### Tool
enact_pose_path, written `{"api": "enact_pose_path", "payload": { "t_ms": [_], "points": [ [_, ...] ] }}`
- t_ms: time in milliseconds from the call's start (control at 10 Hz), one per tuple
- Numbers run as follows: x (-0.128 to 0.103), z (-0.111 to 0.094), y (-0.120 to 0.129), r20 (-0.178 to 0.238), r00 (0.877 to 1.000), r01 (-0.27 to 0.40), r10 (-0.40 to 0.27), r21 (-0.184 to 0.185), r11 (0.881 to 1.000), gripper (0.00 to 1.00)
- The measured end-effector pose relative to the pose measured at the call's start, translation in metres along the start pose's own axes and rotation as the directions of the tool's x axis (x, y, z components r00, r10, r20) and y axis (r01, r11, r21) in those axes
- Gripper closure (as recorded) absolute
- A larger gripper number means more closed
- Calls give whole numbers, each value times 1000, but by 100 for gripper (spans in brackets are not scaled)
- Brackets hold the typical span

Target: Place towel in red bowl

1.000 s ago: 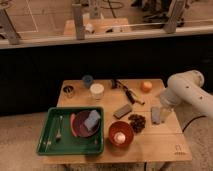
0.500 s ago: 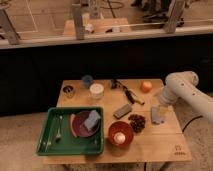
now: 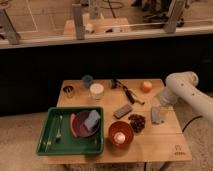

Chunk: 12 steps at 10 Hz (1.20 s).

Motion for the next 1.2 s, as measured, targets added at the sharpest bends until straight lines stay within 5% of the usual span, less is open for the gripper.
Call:
{"api": "enact_pose_path", "payload": {
  "t_ms": [300, 600, 1200],
  "points": [
    [15, 44, 5, -30, 999, -14, 12, -85, 996, 20],
    [24, 68, 11, -44, 999, -19, 13, -127, 992, 22],
    [36, 81, 14, 13, 998, -54, 57, -188, 981, 79]
  ]
}}
